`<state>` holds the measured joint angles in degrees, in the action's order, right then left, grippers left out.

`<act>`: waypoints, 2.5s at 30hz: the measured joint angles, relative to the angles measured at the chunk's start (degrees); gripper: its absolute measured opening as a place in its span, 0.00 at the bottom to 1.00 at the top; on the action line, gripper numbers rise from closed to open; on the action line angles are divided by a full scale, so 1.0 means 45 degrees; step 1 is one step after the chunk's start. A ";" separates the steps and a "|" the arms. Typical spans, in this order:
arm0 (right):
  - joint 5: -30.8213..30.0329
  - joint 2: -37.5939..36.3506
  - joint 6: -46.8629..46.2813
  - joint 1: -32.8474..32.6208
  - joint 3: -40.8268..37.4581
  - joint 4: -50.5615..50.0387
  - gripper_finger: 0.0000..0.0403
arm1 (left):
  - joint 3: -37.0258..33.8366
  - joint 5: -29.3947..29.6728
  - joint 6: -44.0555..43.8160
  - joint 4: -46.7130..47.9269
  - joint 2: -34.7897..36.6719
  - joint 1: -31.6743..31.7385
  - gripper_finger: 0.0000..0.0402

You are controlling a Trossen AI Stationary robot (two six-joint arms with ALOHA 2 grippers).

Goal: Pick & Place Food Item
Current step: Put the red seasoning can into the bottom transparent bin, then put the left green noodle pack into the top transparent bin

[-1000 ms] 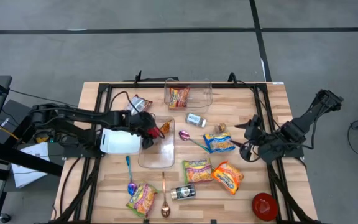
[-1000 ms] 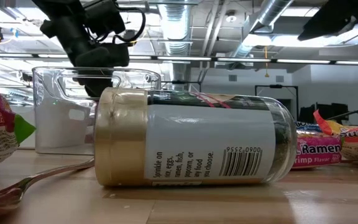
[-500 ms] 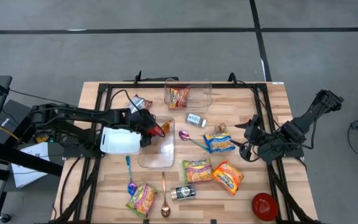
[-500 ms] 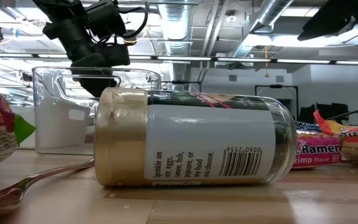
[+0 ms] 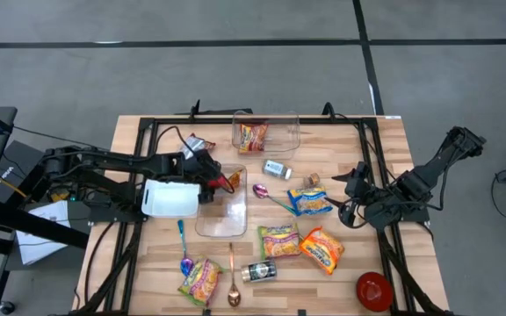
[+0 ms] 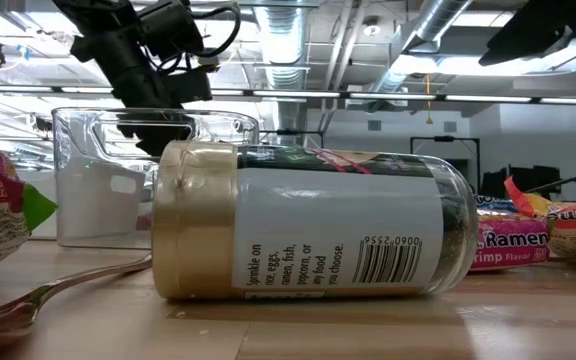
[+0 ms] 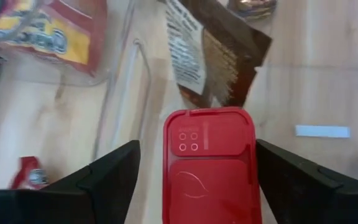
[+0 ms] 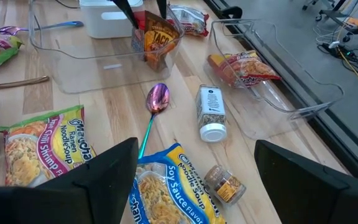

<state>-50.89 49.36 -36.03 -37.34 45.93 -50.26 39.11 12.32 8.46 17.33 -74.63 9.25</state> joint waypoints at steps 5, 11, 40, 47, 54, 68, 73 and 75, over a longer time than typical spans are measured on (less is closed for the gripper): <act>0.0005 0.0000 -0.0005 -0.0006 0.0000 0.0010 0.78 | 0.0000 0.0426 0.0480 0.0028 0.0087 -0.0170 0.72; 0.0005 0.0000 -0.0005 -0.0005 0.0000 0.0015 0.78 | 0.0000 0.1262 0.1212 0.0396 0.0087 -0.0410 0.69; 0.0005 0.0010 -0.0010 0.0000 0.0000 0.0146 0.78 | 0.0000 0.2696 0.1629 0.0109 0.0665 -0.2038 0.60; -0.0003 0.0010 -0.0005 0.0000 0.0000 0.0268 0.78 | 0.0003 0.0871 0.0430 -0.0278 0.2589 -0.2423 0.60; -0.0039 0.0028 0.0107 0.0000 0.0000 0.0426 0.78 | 0.0010 -0.1479 -0.2113 -0.0552 0.3381 -0.3058 0.53; -0.0039 0.0024 0.0478 -0.0005 0.0000 0.0763 0.78 | 0.0000 -0.2849 -0.3903 -0.2351 0.3507 -0.6730 0.46; -0.0044 0.0024 0.0481 -0.0005 0.0000 0.0868 0.78 | 0.0000 -0.0942 -0.3942 -0.3314 0.3224 -0.7773 0.53; -0.0044 0.0024 0.0527 -0.0005 0.0000 0.1008 0.78 | 0.0000 -0.0616 -0.3947 -0.3463 0.2951 -0.8104 0.57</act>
<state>-51.09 49.47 -33.66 -37.36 45.93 -45.73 39.11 9.55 -9.30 1.75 -61.35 -27.22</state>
